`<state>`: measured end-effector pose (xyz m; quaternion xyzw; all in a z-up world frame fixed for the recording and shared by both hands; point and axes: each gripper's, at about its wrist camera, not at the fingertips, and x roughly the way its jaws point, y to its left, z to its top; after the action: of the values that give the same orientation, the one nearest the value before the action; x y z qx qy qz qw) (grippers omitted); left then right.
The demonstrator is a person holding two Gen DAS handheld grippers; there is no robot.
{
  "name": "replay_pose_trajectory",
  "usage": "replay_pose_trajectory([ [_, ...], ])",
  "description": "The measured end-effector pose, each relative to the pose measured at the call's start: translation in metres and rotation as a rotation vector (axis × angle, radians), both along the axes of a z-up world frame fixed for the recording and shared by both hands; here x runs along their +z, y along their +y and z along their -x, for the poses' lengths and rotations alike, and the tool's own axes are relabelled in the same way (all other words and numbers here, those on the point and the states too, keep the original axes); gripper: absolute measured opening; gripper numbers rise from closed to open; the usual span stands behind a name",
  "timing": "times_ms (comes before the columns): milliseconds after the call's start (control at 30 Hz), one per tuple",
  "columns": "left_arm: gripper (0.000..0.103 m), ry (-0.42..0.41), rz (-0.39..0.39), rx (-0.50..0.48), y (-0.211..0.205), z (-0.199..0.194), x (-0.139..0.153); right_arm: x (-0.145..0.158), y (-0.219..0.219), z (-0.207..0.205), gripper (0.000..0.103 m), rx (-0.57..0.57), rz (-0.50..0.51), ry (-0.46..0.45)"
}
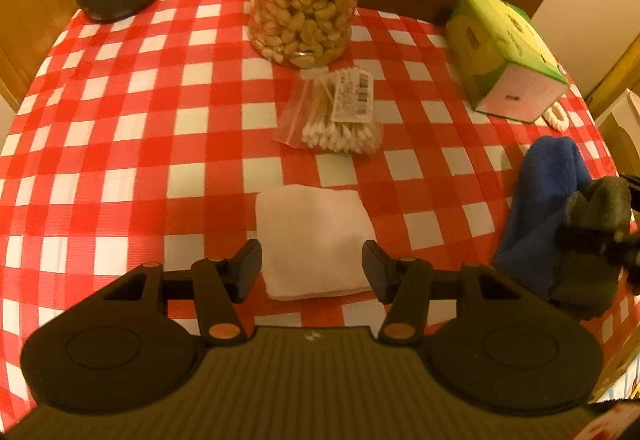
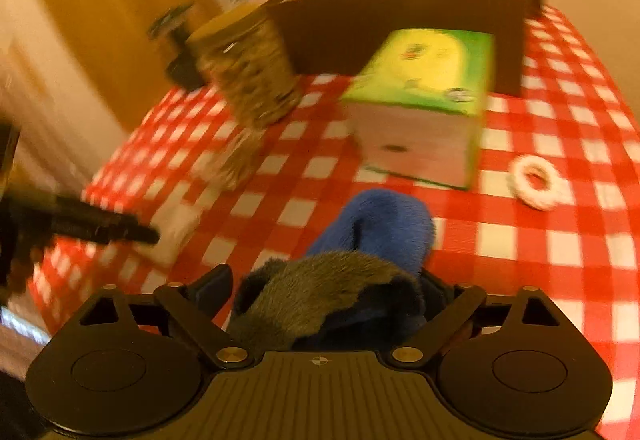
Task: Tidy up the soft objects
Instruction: 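Grasp the white gauze square with the left gripper while the right gripper holds the grey and blue cloths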
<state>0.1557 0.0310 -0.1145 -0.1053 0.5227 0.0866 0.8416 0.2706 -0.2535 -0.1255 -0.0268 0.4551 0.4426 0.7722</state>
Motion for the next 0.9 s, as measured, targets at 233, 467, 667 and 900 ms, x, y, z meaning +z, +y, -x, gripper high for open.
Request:
replay_pose_trajectory([
  [233, 0.053, 0.014, 0.003, -0.015, -0.004, -0.003, -0.007, -0.018, 0.042, 0.035, 0.102, 0.181, 0.165, -0.136],
  [467, 0.053, 0.010, 0.003, -0.013, -0.002, -0.002, -0.006, -0.028, 0.036, 0.025, 0.072, 0.112, 0.190, -0.145],
  [667, 0.056, 0.006, 0.008, -0.015, -0.003, -0.002, -0.008, -0.019, 0.022, 0.005, 0.031, 0.008, 0.175, -0.121],
  [900, 0.064, 0.014, -0.007, -0.028, -0.008, -0.008, -0.014, -0.015, 0.002, -0.006, 0.031, -0.086, 0.152, -0.071],
])
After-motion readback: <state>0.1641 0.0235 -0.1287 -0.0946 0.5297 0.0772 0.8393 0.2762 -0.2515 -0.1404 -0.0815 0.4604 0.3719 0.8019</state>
